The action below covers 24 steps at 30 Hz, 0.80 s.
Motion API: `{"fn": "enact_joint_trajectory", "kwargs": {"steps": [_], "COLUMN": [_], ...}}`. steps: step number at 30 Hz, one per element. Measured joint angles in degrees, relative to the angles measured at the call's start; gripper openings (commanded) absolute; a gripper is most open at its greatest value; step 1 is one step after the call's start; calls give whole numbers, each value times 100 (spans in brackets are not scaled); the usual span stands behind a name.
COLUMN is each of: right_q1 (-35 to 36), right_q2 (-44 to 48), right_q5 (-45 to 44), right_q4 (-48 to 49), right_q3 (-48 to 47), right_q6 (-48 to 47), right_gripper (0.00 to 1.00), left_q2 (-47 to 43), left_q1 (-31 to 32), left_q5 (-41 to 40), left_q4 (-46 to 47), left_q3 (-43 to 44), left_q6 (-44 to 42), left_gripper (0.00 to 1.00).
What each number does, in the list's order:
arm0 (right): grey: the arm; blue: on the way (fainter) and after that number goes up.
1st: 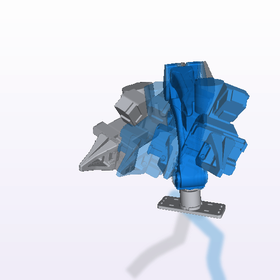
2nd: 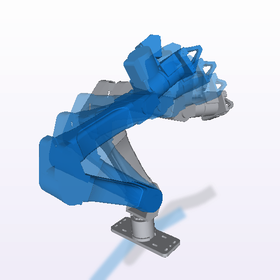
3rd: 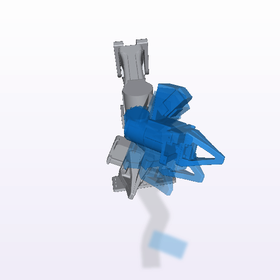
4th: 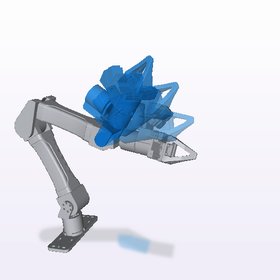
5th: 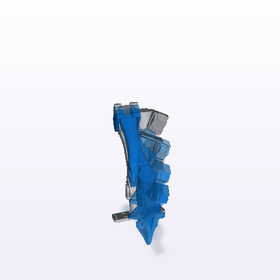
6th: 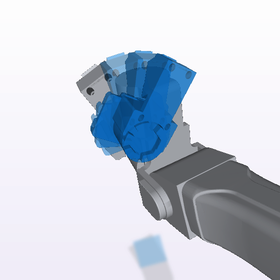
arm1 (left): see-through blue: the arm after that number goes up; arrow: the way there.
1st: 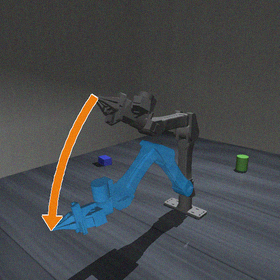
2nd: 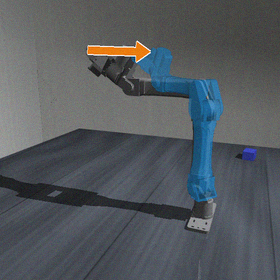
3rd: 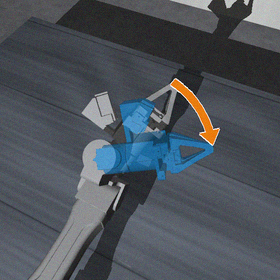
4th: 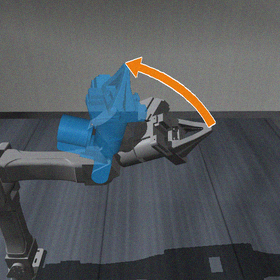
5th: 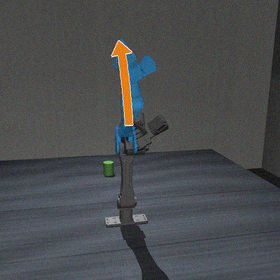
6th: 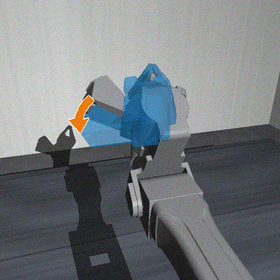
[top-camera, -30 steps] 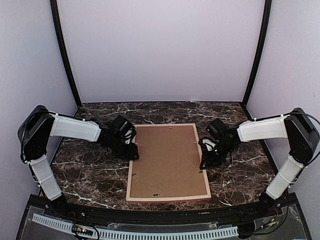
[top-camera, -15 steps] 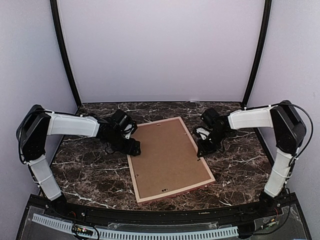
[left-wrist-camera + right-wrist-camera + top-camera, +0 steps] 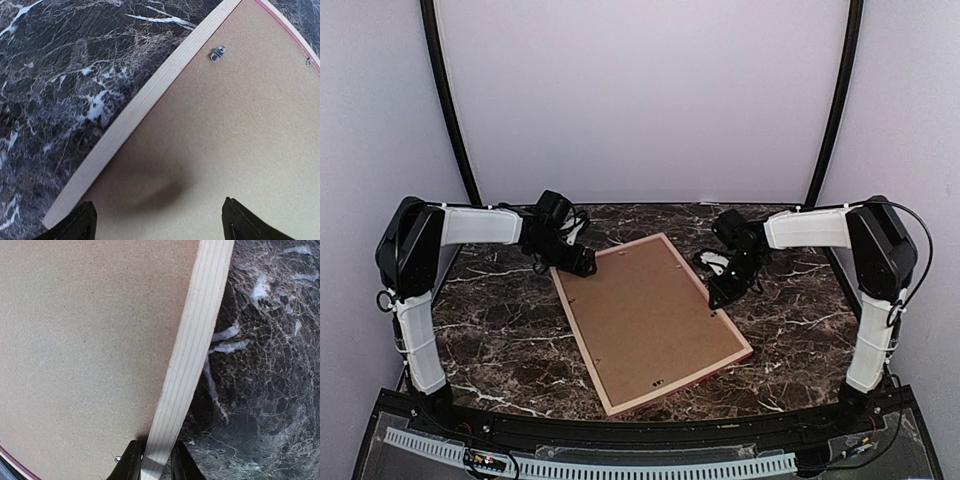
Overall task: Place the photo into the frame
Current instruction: Rotate the photo frame at the center of the board.
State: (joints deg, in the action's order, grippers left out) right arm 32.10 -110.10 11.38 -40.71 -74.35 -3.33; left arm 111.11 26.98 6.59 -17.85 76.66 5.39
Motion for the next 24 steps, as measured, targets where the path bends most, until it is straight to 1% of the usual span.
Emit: {"fn": "enact_joint_trajectory", "kwargs": {"steps": [3, 5, 7, 8, 9, 12, 17, 22, 24], "right_q1": [7, 15, 28, 35, 44, 44, 0, -94, -138], "right_q2": [-2, -4, -4, -4, -4, -2, 155, 472, 597], "right_q5": [42, 74, 90, 81, 79, 44, 42, 44, 35], "right_q4": [-15, -57, -116, -131, -138, -101, 109, 216, 240], "right_q3": [-2, -2, -2, 0, 2, 37, 278, 584, 654], "right_q6": [-238, -345, -372, -382, -391, -286, -28, 271, 400], "right_gripper": [38, 44, 47, 52, 53, 55, 57, 57, 57], "left_q2": [372, 511, 654, 721, 903, 1147, 1491, 1502, 1510], "left_q1": [-26, -55, -72, -92, -170, -267, -365, -396, -400], "left_q5": [-24, -26, -26, -24, -22, 15, 201, 264, 293], "left_q4": [-15, -20, -22, -22, -7, -66, -83, -96, -103], "left_q3": [393, 581, 791, 892, 1106, 1342, 1596, 1628, 1631], "left_q6": [-354, -520, -680, -758, -914, -1082, -1250, -1307, -1305], "left_gripper": [90, 90, 90, 89, 87, 82, 69, 47, 42]}}
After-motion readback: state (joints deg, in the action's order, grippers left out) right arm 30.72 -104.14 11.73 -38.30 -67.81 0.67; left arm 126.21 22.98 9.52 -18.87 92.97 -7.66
